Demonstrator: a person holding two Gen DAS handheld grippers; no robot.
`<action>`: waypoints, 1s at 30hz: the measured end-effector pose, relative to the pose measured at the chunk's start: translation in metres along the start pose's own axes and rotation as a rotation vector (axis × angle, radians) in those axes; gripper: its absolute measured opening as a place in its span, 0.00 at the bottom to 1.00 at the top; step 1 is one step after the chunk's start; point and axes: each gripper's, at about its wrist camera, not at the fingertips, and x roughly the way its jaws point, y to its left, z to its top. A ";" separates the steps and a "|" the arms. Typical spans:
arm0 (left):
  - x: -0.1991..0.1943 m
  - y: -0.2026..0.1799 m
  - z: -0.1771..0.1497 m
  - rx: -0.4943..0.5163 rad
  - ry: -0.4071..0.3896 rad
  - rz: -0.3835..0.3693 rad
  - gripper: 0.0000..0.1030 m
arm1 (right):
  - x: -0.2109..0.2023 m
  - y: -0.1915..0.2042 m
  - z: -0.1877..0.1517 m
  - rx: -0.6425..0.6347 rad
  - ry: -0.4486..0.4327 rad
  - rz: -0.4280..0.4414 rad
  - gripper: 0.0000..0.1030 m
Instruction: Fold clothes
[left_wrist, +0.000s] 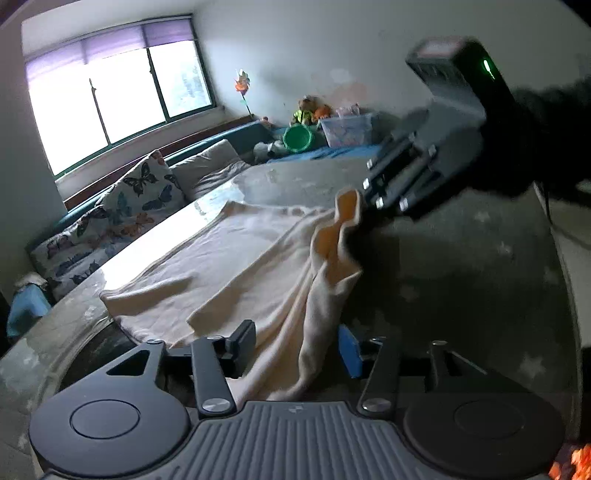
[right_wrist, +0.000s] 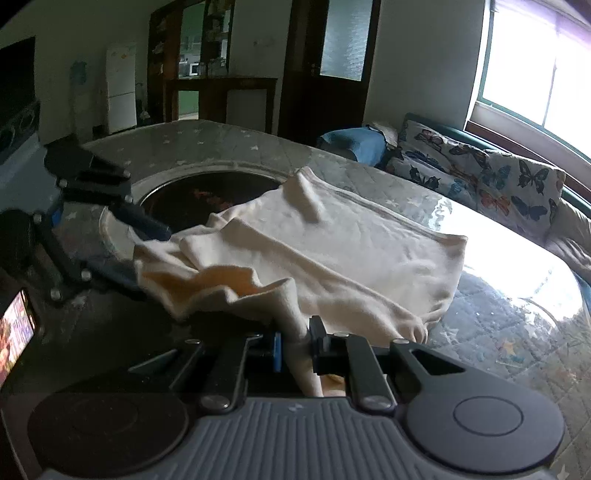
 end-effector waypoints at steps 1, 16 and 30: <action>0.001 -0.001 -0.001 0.011 0.004 0.006 0.53 | 0.000 0.000 0.002 0.005 -0.001 0.000 0.13; 0.012 -0.003 -0.012 0.065 0.048 0.020 0.11 | 0.001 0.002 0.003 0.038 -0.018 -0.012 0.11; -0.055 0.010 0.004 -0.115 -0.012 -0.030 0.08 | -0.065 0.042 -0.004 -0.023 -0.101 0.031 0.09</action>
